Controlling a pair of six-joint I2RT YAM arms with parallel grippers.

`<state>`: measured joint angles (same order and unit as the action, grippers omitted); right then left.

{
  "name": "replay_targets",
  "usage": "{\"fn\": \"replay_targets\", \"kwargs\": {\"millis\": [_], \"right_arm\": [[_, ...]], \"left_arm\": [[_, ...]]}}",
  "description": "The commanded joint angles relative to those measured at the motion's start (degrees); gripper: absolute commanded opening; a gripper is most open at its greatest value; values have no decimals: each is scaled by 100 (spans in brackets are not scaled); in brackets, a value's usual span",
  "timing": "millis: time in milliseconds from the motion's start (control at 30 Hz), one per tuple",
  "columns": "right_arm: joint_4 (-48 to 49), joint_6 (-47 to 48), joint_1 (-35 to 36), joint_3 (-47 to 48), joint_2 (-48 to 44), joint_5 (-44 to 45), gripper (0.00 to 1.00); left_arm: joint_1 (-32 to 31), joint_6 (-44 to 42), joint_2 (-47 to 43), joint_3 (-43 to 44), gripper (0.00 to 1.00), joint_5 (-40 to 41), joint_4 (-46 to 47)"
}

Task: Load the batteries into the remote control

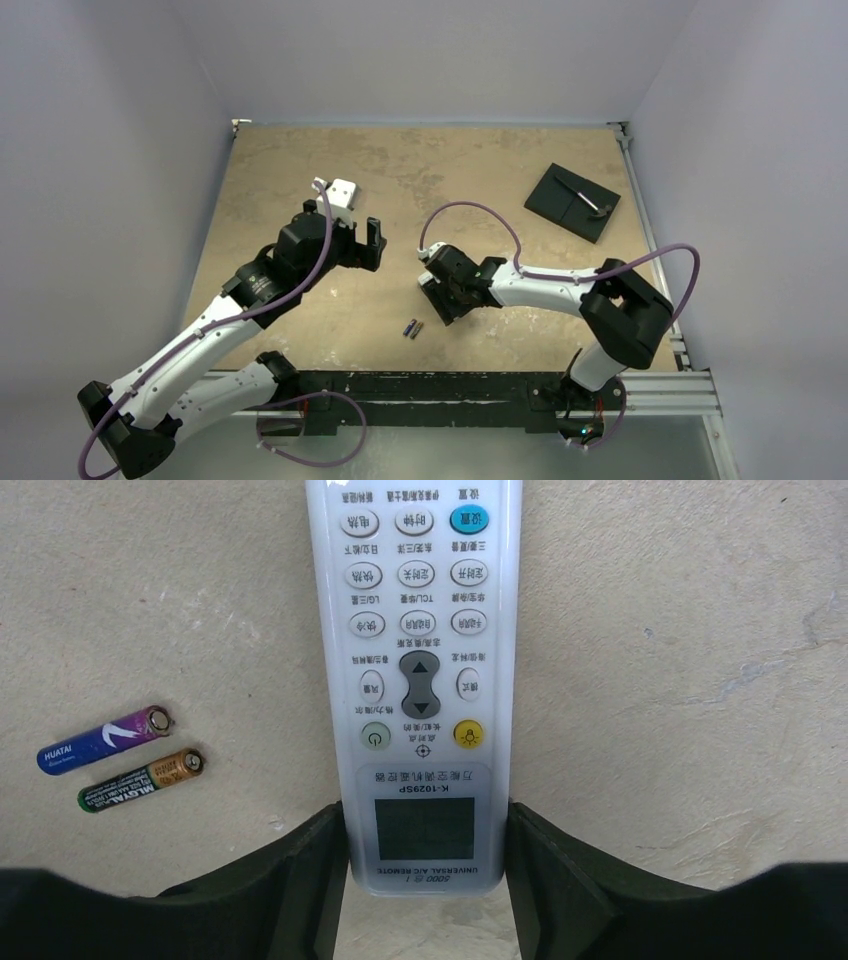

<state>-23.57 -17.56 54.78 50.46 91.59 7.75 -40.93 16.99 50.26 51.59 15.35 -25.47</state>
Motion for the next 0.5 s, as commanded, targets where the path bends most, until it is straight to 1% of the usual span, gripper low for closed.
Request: {"fn": "replay_targets", "kwargs": {"millis": [0,67,200,300,467], "right_arm": [[172,-50,41,84,-30,215,61],[190,-61,41,49,-84,256,56],[201,-71,50,-15,-232,277,38],[193,-90,50,-56,-385,278,28],[138,-74,50,-100,-728,205,18]], "left_arm": [[19,67,18,45,95,11,21],[20,69,27,45,95,14,17],[23,66,50,44,95,20,10],[26,63,79,51,95,11,6],[28,67,154,51,95,2,-9]]}}
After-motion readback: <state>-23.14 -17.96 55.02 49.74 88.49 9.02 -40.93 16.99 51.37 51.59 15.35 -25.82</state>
